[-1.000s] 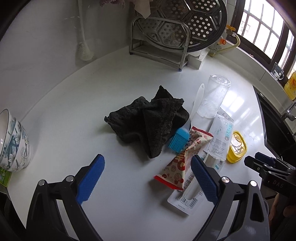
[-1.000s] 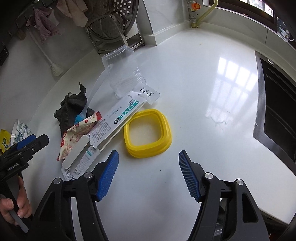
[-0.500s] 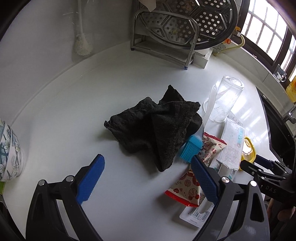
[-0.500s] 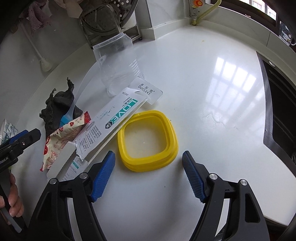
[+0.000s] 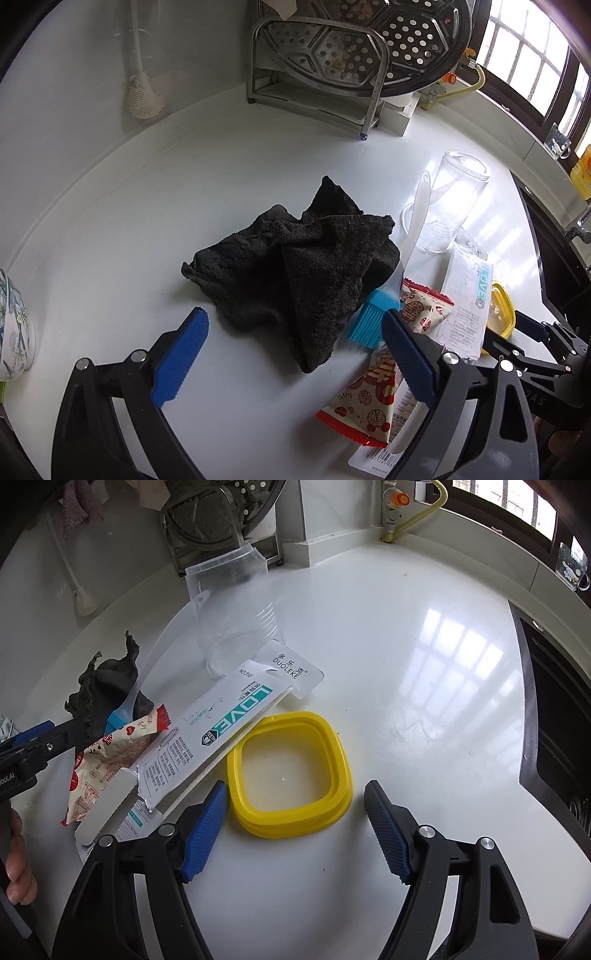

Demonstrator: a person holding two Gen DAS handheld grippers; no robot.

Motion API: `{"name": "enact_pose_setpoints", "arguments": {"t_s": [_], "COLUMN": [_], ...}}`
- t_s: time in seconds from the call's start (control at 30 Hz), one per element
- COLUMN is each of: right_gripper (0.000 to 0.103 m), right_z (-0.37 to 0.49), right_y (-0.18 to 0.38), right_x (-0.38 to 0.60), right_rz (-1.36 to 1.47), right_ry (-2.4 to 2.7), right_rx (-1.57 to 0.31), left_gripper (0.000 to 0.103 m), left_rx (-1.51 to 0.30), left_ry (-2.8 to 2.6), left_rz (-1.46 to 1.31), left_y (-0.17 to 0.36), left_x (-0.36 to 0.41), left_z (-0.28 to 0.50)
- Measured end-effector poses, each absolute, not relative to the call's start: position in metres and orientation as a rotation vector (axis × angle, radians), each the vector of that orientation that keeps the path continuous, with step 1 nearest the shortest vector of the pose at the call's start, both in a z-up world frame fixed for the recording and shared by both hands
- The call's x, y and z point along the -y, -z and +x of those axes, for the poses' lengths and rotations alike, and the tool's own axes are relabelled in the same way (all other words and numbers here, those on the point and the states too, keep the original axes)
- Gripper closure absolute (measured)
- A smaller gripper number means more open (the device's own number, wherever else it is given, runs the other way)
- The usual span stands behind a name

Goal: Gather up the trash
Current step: 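Grasp the black cloth with the left tool while the right tool grasps the yellow lid, then lift the cloth and yellow lid and carry both over the grey bin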

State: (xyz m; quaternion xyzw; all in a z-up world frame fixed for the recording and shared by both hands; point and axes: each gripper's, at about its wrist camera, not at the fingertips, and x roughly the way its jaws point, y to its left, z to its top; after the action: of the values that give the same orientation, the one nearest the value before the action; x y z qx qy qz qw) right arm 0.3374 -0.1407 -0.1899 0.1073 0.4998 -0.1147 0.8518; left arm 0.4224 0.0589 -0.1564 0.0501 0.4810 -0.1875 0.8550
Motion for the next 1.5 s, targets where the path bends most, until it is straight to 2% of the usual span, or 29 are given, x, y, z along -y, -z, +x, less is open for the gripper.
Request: {"name": "enact_pose_setpoints", "arguments": {"t_s": [0.3,0.33,0.43,0.57,0.63,0.77,1.03,1.5], "right_gripper": [0.033,0.036,0.039,0.041,0.041,0.041,0.041,0.041], "right_z": [0.331,0.331,0.33,0.327,0.326,0.325,0.321,0.299], "right_y": [0.19,0.19,0.189,0.187,0.186,0.182,0.172,0.154], "right_x": [0.134,0.134,0.134,0.135,0.134,0.136,0.137,0.143], "right_rz": [0.202,0.2,0.206,0.219,0.22,0.235,0.238,0.256], "right_ry": [0.238,0.236,0.235,0.229,0.225,0.215,0.217,0.228], "right_rx": [-1.042,-1.041,-1.038,-1.032,-1.031,-1.022,-1.005,-0.979], "left_gripper": [0.011,0.017,0.045,0.07,0.078,0.086,0.096,0.097], "left_rx": [-1.0,-1.001,-1.011,-1.003,-1.007,-1.014,-0.977,-0.899], "left_ry": [0.367,0.356,0.361,0.376,0.388,0.386,0.4,0.439], "left_rz": [0.095,0.098,0.107,0.108,0.099,0.078,0.064,0.06], "left_y": [0.166,0.168,0.172,0.172,0.17,0.168,0.147,0.1], "left_x": [-0.052,-0.051,-0.049,-0.047,-0.048,-0.053,-0.058,-0.065], "left_z": [0.442,0.443,0.444,0.439,0.438,0.438,0.437,0.416]}}
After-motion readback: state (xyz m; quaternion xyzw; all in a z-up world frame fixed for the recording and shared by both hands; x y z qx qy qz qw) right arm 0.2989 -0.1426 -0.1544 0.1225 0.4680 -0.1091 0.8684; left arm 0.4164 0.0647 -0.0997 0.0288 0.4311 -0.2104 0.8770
